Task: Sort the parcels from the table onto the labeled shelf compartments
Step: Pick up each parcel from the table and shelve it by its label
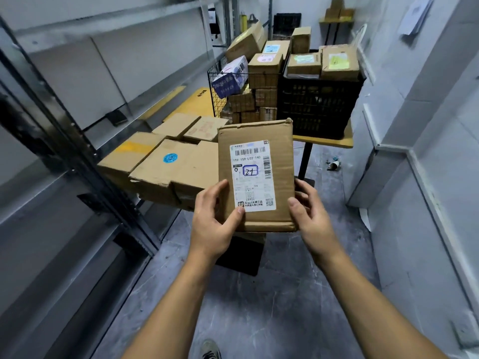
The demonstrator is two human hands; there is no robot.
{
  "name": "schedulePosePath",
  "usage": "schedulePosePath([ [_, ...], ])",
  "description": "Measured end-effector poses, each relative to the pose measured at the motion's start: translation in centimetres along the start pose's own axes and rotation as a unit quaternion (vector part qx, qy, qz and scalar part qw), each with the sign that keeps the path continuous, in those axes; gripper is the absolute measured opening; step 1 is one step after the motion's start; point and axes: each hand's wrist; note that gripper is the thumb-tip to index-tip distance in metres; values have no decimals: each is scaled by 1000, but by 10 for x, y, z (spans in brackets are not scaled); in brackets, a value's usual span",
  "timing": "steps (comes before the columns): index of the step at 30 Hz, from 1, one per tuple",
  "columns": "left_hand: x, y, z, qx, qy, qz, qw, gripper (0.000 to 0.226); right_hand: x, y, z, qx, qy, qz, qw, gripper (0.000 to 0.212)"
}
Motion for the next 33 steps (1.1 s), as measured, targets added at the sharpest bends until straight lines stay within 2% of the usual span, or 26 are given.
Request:
schedulePosePath([
  [3, 18, -6, 2, -6, 26, -36, 999, 62, -21, 1, 9, 6, -39, 45, 998, 60],
  [12, 97, -36, 5, 19, 96, -136, 986, 61, -112, -4, 30, 39, -7, 123, 992, 63],
  [15, 135, -49, 7, 30, 111, -154, 981, 59, -152, -15, 39, 49, -2, 124, 991, 65],
  [21, 240, -86, 3, 59, 157, -178, 970, 52, -244, -57, 61, 52, 52, 184, 980, 62],
  [28, 369, -147, -11, 77, 261, -201, 941, 51, -343, -126, 91, 55, 96, 254, 961, 61],
  [33, 454, -194, -19, 132, 398, -216, 882, 47, -399, -171, 111, 60, 104, 312, 943, 61],
])
Point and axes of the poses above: each hand's wrist, its own y-axis towards the middle knuckle, its own x-axis out of the back of the hand, z = x × y
